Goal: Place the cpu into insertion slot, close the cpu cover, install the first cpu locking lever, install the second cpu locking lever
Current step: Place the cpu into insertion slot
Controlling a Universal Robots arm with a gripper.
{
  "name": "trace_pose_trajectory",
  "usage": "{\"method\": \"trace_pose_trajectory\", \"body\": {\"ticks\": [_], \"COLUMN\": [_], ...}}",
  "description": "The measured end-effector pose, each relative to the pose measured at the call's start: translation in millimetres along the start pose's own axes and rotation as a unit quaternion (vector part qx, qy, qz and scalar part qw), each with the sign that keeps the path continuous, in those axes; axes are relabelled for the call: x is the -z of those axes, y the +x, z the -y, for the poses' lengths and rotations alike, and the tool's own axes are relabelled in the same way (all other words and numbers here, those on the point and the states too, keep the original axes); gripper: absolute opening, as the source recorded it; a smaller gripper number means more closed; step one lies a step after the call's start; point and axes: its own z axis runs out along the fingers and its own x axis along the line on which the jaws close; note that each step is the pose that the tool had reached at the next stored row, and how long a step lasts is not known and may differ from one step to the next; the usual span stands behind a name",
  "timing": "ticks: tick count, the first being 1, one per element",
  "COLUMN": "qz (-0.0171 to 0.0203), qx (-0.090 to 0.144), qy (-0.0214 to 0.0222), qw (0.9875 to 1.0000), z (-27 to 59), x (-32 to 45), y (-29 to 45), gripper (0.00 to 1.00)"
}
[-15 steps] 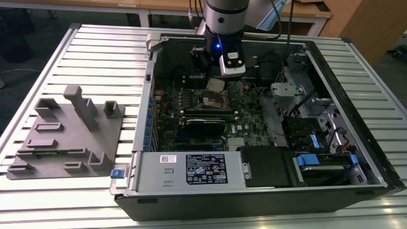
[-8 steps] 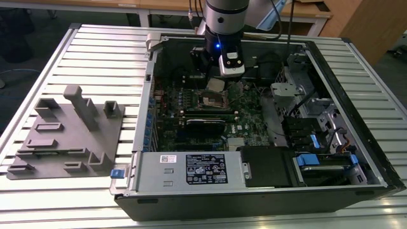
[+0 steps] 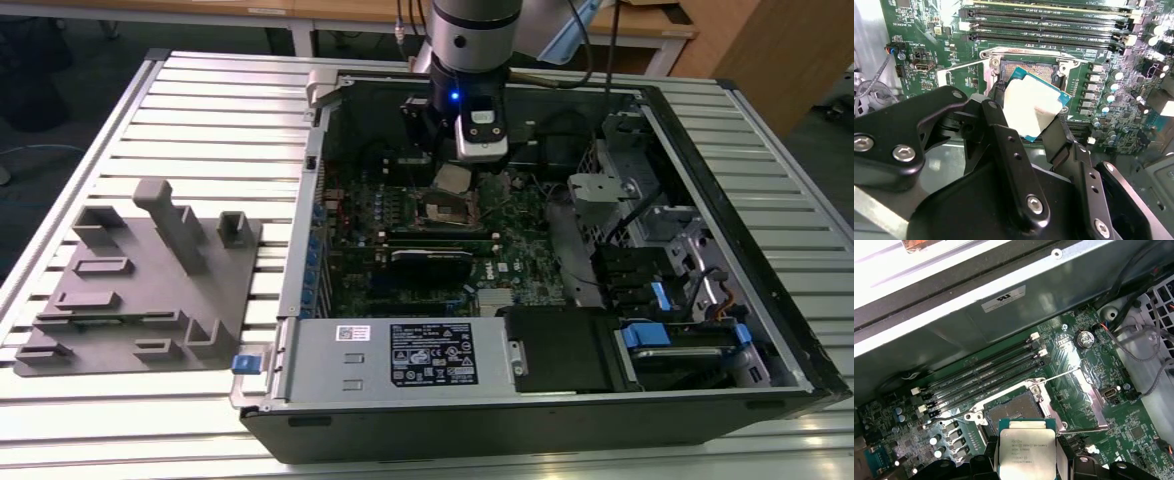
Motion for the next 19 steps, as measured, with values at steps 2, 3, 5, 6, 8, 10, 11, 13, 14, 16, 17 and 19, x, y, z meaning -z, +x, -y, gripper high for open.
{"method": "trace_pose_trajectory", "body": {"ticks": [2, 3, 5, 6, 8, 10, 11, 13, 14, 16, 17, 19], "qz": [0.0, 0.0001, 0.0009, 0.0016, 0.0018, 0.0019, 0.0019, 0.0019, 0.0019, 0.002, 0.002, 0.0021], "qx": [0.0, 0.0, -0.01, -0.017, -0.02, -0.021, -0.021, -0.021, -0.021, -0.023, -0.023, -0.023], "qy": [0.0, 0.0, 0.0002, 0.0003, 0.0005, 0.0005, 0.0005, 0.0005, 0.0005, 0.0005, 0.0005, 0.0005], "qw": [1.0, 1.0, 1.0, 0.9999, 0.9998, 0.9998, 0.9998, 0.9998, 0.9998, 0.9997, 0.9997, 0.9997], "z": [0.0, 0.0, 0.0, 0.0, 0.0, 0.0, 0.0, 0.0, 0.0, 0.0, 0.0, 0.0], "x": [0.0, 0.0, -0.2, -0.2, -0.2, -0.2, -0.2, -0.2, -0.2, -0.2, -0.2, -0.2], "y": [0.0, 0.0, 0.1, 0.1, 0.0, 0.0, 0.0, 0.0, 0.0, 0.0, 0.0, 0.0], "gripper": [0.54, 0.54, 0.54, 0.54, 0.54, 0.54, 0.54, 0.54, 0.54, 0.54, 0.54, 0.54]}}
